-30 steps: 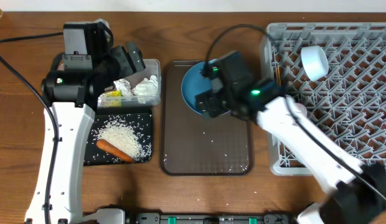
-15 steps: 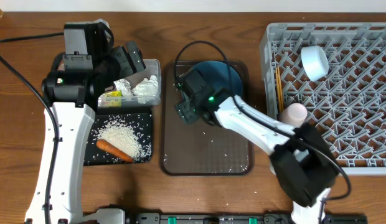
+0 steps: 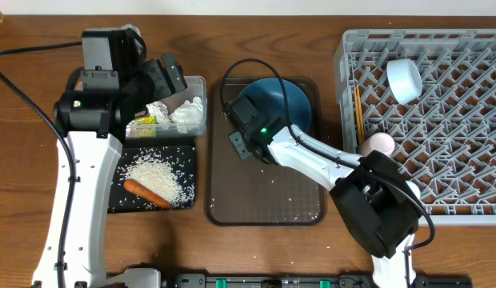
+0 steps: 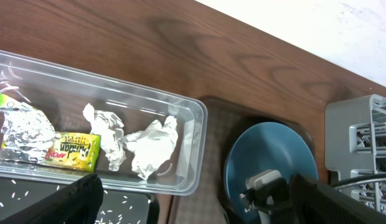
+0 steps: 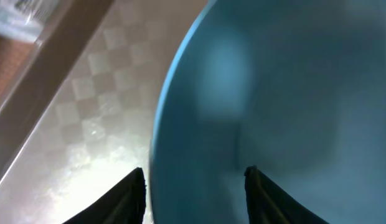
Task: Sort waste into correct bins and load items into the dishwasher rack
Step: 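Grasp the rim of the blue plate with the right gripper, then lift the blue plate with the right gripper and carry it to the rack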
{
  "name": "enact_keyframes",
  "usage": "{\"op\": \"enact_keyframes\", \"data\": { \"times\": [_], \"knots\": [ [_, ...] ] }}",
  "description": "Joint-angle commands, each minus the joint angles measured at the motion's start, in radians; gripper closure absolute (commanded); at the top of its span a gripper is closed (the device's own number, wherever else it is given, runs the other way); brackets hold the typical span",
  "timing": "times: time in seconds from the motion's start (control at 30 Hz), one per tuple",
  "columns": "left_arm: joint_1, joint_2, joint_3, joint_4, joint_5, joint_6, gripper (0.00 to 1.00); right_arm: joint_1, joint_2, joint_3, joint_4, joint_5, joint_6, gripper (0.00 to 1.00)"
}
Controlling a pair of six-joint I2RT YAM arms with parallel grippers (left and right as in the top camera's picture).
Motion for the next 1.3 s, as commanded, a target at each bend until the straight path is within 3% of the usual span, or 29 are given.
{"op": "enact_keyframes", "data": {
  "times": [0.0,0.17,0.63,0.77,0.87,1.1,1.27],
  "knots": [
    [0.004,-0.013,0.005,0.000,-0.012,0.003,0.03,0.008,0.000,0.010,0.008,0.062,-0.003,0.55],
    [0.004,-0.013,0.005,0.000,-0.012,0.003,0.03,0.010,0.000,0.010,-0.008,0.051,-0.003,0.71],
    [0.004,-0.013,0.005,0.000,-0.012,0.003,0.03,0.010,-0.001,0.011,0.026,0.051,-0.002,0.71],
    [0.004,-0.013,0.005,0.000,-0.012,0.003,0.03,0.011,-0.001,0.011,0.026,0.051,-0.004,0.78],
    [0.004,-0.013,0.005,0.000,-0.012,0.003,0.03,0.011,-0.001,0.011,0.026,0.051,-0.004,0.98],
    [0.004,-0.013,0.005,0.000,-0.012,0.003,0.03,0.015,-0.013,0.013,0.026,0.051,-0.004,0.99],
    [0.004,-0.013,0.005,0.000,-0.012,0.003,0.03,0.023,-0.130,0.013,-0.029,-0.005,-0.003,0.99]
  ]
}}
